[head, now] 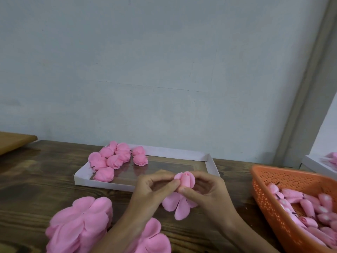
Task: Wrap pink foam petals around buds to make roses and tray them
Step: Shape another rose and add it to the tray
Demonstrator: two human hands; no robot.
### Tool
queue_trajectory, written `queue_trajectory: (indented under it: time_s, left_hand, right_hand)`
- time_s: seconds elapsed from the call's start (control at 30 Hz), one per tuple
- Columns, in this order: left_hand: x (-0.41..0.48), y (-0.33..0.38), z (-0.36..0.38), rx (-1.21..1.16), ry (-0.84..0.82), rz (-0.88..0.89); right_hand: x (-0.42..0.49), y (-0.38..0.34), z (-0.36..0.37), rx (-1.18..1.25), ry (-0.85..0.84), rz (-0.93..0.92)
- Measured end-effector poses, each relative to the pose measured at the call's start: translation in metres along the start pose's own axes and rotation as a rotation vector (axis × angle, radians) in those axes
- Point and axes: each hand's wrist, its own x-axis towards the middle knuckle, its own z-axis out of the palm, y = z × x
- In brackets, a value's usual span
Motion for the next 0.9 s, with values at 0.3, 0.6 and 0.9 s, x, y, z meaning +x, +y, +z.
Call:
queue_trajectory:
  time_s: [0.3, 0.6, 0.9]
  left_hand:
    - [0.002, -0.011, -0.004, -0.033, 0.053, -0.264]
    - [-0.001, -0.009, 0.008, -0.061, 0.294, -0.216]
    - [-0.008, 0.002, 0.019, -0.011, 0.278, 0.003]
  right_hand:
    - [0.005, -0.001, -0.009, 0.031, 0.129, 0.022]
    - [0.000, -0.009, -0.005, 0.004, -0.054, 0.001]
    - [-0.002, -0.010, 0.001, -0.059, -0.054, 0.010]
